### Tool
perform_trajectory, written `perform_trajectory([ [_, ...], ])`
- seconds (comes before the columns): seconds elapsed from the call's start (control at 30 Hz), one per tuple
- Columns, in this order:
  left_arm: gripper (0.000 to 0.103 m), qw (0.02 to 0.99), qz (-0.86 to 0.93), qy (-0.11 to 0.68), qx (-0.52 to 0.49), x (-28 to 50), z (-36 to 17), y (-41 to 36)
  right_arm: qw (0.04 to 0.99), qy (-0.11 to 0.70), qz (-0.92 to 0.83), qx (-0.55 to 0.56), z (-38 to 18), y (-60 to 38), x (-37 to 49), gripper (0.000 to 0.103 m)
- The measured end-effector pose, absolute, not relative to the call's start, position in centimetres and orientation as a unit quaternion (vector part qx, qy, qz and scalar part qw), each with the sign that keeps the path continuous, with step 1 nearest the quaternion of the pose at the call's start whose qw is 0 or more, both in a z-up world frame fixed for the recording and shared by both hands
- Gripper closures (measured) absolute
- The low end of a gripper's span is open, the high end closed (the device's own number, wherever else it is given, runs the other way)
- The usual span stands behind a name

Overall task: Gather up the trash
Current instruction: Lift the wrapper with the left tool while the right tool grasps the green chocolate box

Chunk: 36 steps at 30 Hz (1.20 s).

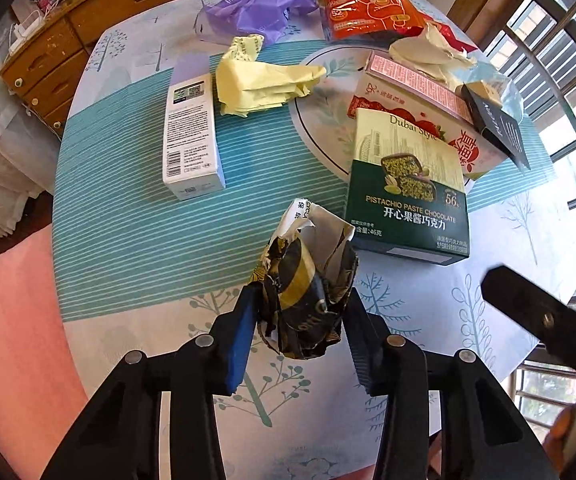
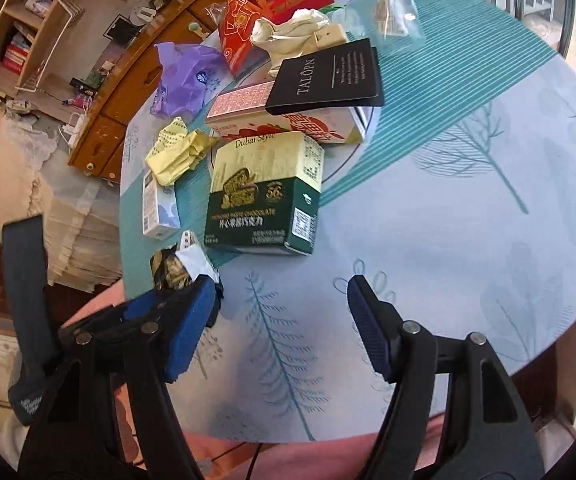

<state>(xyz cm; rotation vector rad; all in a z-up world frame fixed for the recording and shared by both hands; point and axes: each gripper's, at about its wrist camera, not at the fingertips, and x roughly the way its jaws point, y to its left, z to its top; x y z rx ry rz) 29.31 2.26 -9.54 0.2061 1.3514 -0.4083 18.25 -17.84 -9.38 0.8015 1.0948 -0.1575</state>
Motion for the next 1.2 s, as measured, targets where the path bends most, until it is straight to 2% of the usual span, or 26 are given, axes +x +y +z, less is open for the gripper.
perform_trajectory([
  [0.3,0.062,0.782,-0.189,0.585,0.105,30.2,-7.0,2.4,0.758,0.506,-0.080,0.405,-12.4,-18.9,21.6,0.036],
  [0.57,0.062,0.782,-0.200,0.583,0.091,31.7,-6.4,1.5,0.754,0.516,-0.101,0.393,-12.6,-19.0,24.1,0.036],
  [0.63,0.062,0.781,-0.201,0.584,0.091,31.7,-6.2,1.7,0.752,0.529,-0.111,0.378,-12.4,-18.5,25.4,0.036],
  [0.83,0.062,0.783,-0.204,0.583,0.075,31.4,-5.3,3.8,0.778,0.532,-0.136,0.305,-10.9,-16.2,28.3,0.023],
  [1.2,0.062,0.784,-0.189,0.590,0.048,31.3,-4.9,8.3,0.769,0.578,-0.202,0.182,-12.5,-11.8,32.9,0.018],
])
